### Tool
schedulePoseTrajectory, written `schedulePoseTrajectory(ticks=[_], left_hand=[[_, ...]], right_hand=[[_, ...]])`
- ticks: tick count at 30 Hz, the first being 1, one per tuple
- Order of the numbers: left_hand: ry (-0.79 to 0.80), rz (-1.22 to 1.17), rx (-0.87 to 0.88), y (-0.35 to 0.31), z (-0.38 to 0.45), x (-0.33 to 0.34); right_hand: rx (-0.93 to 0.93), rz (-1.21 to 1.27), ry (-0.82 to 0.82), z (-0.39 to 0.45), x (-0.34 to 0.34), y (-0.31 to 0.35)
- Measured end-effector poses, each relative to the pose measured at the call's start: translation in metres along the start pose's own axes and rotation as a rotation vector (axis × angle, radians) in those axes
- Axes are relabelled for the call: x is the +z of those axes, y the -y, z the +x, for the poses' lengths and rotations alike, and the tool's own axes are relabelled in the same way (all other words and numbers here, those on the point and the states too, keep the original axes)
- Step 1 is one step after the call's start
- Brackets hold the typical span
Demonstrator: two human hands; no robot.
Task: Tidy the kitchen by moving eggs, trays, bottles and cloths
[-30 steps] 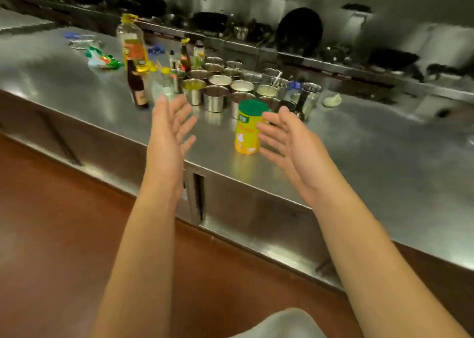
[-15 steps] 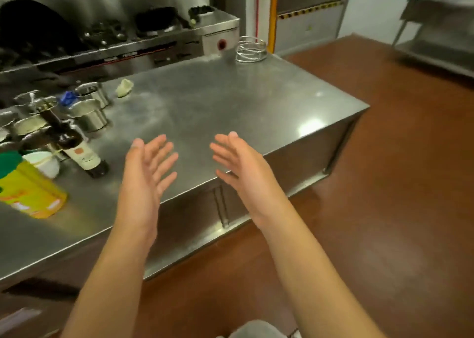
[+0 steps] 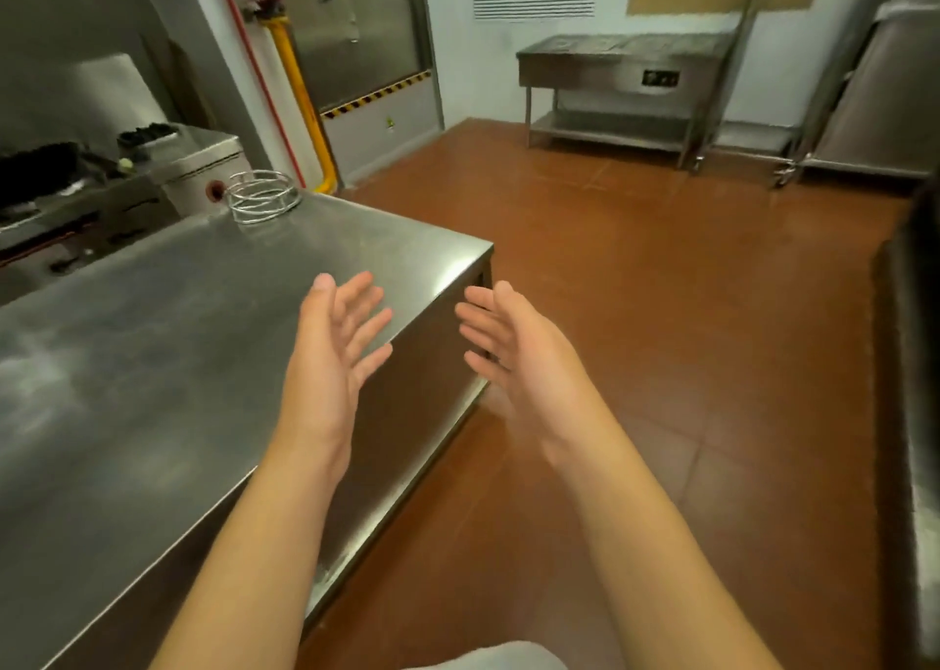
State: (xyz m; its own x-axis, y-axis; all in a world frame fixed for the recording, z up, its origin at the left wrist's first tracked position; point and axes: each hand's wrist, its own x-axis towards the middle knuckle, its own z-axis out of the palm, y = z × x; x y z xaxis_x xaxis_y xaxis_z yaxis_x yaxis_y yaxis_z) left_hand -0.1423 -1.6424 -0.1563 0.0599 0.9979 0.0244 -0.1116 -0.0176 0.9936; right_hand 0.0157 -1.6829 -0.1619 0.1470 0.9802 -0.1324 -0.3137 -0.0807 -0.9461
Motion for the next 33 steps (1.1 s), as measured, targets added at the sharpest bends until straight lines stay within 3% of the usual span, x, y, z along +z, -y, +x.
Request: schedulePoseTrajectory(ticks=[6, 14, 20, 29, 33], left_hand=[[0.065, 0.030, 0.034, 0.007, 0.026, 0.042], [-0.015, -0.010, 0.015, 0.007, 0.065, 0.004], [-0.158, -0.020, 0.036, 0.002, 0.102, -0.073], [-0.455, -0.064, 0.052, -0.005, 0.145, -0.228], [-0.619, -0.078, 0.008, -0.002, 0.142, -0.274]], right_hand=[[-0.017, 0.022, -0.088, 0.015, -0.037, 0.006], [0.011, -0.033, -0.029, 0.059, -0.013, -0.002], [0.053, -0.063, 0.122, 0.118, 0.062, -0.010], [0.147, -0.089, 0.419, 0.196, 0.233, -0.053], [0.269, -0.075, 0.564, 0.214, 0.293, -0.077]])
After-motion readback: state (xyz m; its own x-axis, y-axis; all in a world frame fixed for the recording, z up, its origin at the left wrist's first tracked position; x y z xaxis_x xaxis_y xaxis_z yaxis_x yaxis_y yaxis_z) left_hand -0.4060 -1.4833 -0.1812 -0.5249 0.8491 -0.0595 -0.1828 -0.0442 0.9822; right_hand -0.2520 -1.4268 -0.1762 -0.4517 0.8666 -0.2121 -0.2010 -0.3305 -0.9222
